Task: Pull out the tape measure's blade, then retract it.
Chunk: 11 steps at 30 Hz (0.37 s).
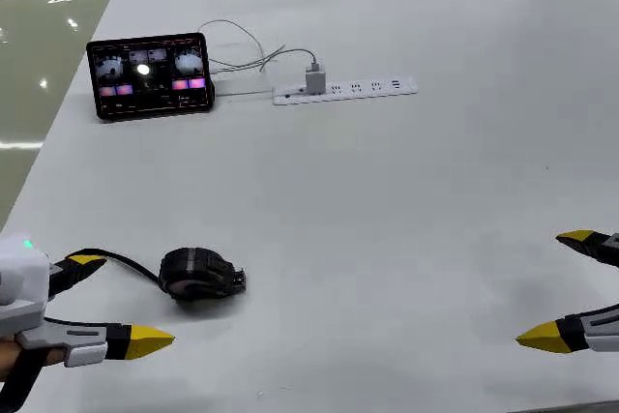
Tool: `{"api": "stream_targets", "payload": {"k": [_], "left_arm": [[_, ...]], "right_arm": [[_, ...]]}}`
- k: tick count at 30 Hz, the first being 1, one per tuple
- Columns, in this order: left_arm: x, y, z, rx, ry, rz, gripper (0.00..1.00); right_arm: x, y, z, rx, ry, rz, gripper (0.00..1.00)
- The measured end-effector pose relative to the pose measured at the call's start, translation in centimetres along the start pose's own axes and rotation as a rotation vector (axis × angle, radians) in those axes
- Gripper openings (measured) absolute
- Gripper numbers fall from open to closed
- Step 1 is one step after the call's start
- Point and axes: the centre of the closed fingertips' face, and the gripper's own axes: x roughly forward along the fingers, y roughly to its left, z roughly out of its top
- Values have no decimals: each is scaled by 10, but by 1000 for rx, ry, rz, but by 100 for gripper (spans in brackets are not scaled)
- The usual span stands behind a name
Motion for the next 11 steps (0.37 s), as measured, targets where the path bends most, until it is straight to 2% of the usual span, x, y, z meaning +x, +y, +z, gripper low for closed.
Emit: {"api": "stream_targets", "payload": {"k": [11], "left_arm": [[-4, 5, -1, -13, 2, 15, 99]], "right_arm": [[-1, -1, 1, -3, -1, -1, 99]]}}
